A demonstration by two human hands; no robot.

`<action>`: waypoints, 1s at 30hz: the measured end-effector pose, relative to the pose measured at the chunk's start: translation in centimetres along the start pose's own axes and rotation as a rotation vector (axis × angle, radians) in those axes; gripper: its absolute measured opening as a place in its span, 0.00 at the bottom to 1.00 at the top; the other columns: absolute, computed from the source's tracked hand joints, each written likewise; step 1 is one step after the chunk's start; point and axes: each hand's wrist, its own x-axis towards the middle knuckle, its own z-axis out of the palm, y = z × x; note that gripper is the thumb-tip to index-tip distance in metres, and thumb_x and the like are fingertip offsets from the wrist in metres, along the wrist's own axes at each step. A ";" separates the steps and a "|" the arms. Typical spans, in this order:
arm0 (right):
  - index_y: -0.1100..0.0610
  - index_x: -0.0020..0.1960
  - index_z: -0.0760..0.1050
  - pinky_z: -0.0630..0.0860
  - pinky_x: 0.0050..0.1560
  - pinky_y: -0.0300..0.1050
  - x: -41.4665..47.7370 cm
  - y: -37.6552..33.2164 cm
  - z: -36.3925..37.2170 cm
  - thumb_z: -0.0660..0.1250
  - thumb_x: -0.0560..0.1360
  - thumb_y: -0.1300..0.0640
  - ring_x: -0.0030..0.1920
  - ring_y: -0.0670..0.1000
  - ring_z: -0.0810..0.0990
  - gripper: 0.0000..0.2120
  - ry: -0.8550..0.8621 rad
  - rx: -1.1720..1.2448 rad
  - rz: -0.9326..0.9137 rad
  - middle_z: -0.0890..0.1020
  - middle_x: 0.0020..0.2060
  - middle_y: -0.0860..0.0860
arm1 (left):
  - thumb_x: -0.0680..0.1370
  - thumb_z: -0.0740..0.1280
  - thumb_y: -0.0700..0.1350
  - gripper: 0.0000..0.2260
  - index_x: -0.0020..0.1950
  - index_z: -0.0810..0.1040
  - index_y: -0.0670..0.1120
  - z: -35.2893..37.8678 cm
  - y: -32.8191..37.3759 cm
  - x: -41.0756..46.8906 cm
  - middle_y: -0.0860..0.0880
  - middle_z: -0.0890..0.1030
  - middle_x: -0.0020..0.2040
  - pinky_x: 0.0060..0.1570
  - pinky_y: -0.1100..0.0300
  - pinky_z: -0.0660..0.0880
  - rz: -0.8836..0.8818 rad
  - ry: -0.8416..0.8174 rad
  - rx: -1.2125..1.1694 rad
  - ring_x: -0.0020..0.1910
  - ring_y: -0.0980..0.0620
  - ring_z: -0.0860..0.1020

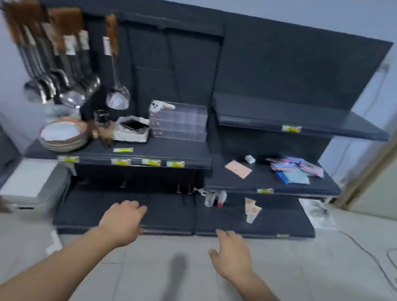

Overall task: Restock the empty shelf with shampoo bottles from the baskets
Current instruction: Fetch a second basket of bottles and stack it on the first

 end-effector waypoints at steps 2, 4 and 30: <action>0.53 0.77 0.60 0.67 0.68 0.50 1.8 -4.6 -0.1 0.60 0.80 0.48 0.70 0.56 0.66 0.27 -0.033 -0.037 -0.091 0.69 0.70 0.53 | 0.79 0.63 0.55 0.23 0.71 0.66 0.48 -0.2 -4.5 -1.6 0.48 0.72 0.64 0.62 0.53 0.67 -0.079 0.019 -0.001 0.65 0.47 0.70; 0.52 0.77 0.60 0.67 0.68 0.50 3.3 -9.3 -0.2 0.60 0.80 0.47 0.70 0.56 0.66 0.28 -0.058 -0.062 -0.183 0.69 0.70 0.54 | 0.79 0.63 0.55 0.24 0.72 0.65 0.48 -0.4 -8.9 -3.5 0.48 0.72 0.64 0.61 0.53 0.67 -0.154 0.017 -0.001 0.65 0.47 0.70; 0.56 0.70 0.69 0.70 0.63 0.51 17.1 -60.7 0.4 0.64 0.77 0.46 0.65 0.59 0.71 0.24 -0.006 -0.230 -0.844 0.74 0.64 0.58 | 0.77 0.65 0.52 0.19 0.67 0.69 0.51 -1.1 -53.0 -13.9 0.49 0.76 0.61 0.56 0.54 0.71 -0.758 0.097 0.088 0.61 0.47 0.74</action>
